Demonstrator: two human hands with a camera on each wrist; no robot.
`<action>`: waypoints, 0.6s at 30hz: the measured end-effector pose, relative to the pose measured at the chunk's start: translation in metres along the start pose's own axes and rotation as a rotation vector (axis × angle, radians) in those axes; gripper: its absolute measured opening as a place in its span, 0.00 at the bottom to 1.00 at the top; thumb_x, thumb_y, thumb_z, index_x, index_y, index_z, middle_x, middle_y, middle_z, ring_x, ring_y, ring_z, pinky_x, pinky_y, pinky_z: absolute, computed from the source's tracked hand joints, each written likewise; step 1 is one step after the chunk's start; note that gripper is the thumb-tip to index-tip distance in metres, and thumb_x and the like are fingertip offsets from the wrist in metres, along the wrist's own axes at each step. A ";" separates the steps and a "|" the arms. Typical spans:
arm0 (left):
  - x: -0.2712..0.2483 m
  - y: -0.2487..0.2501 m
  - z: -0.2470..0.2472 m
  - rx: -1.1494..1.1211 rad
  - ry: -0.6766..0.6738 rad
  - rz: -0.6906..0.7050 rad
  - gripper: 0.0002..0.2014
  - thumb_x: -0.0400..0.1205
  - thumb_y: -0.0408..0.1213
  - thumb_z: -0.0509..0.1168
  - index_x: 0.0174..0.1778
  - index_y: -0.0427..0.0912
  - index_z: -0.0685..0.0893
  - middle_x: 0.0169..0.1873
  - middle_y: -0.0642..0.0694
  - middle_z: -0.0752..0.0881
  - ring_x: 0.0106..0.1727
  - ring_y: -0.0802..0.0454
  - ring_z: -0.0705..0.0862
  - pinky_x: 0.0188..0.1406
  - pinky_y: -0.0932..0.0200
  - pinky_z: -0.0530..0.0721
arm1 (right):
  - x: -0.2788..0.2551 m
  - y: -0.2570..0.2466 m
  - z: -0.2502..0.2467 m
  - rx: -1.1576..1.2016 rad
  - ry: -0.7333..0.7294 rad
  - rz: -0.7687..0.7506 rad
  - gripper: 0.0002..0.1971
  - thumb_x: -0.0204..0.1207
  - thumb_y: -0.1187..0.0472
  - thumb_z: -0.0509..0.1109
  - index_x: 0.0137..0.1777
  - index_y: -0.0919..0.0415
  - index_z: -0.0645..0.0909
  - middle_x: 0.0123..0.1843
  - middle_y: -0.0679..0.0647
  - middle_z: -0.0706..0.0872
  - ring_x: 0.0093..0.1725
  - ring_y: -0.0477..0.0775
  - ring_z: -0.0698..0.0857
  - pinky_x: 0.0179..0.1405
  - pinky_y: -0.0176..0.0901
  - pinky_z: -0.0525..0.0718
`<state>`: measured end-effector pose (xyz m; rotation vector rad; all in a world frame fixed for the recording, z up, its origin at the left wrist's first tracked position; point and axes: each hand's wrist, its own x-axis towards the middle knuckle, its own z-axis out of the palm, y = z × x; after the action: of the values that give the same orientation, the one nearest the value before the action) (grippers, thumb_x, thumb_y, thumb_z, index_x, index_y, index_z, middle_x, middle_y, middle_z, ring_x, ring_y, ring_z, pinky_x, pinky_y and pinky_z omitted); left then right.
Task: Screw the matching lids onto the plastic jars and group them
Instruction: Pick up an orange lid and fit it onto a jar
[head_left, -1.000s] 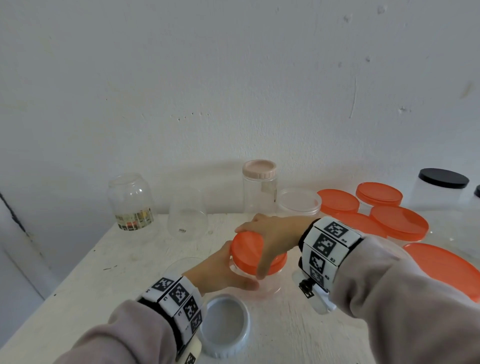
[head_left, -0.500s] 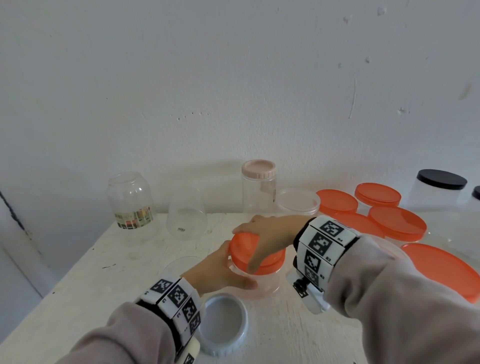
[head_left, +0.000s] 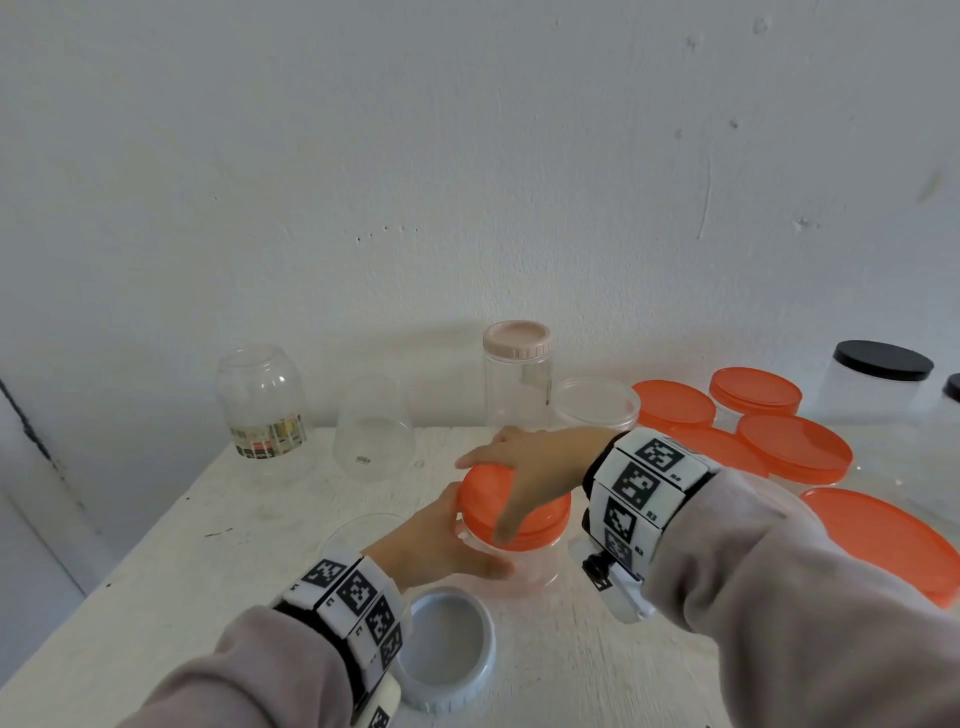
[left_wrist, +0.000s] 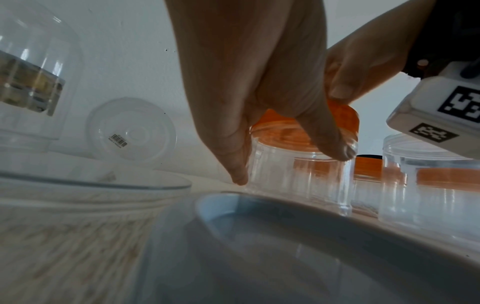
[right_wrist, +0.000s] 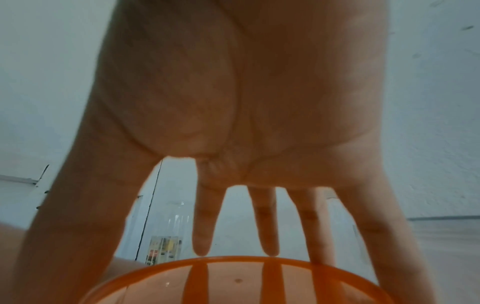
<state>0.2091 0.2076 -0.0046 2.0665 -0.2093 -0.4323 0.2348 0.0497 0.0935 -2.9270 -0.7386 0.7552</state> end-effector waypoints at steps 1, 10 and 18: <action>0.000 0.000 0.000 -0.007 0.000 0.003 0.57 0.63 0.42 0.83 0.82 0.50 0.52 0.74 0.51 0.72 0.74 0.50 0.72 0.74 0.45 0.72 | 0.000 0.000 0.000 0.002 -0.002 -0.011 0.45 0.65 0.38 0.77 0.79 0.29 0.55 0.77 0.48 0.62 0.76 0.60 0.67 0.66 0.57 0.72; 0.000 -0.003 0.001 -0.009 0.006 0.019 0.57 0.55 0.50 0.83 0.79 0.52 0.59 0.69 0.55 0.76 0.71 0.53 0.75 0.72 0.45 0.74 | 0.002 0.000 0.004 -0.116 0.084 0.118 0.45 0.68 0.23 0.61 0.81 0.47 0.61 0.76 0.54 0.70 0.70 0.61 0.75 0.55 0.52 0.73; 0.002 -0.002 0.001 0.003 -0.002 0.010 0.54 0.65 0.41 0.83 0.81 0.47 0.54 0.73 0.50 0.73 0.73 0.49 0.73 0.74 0.44 0.72 | -0.001 -0.003 -0.004 -0.058 -0.063 0.037 0.50 0.63 0.36 0.78 0.80 0.29 0.50 0.80 0.45 0.60 0.77 0.61 0.65 0.67 0.60 0.72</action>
<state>0.2112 0.2074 -0.0071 2.0674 -0.2215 -0.4279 0.2345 0.0519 0.0976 -2.9895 -0.7244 0.8466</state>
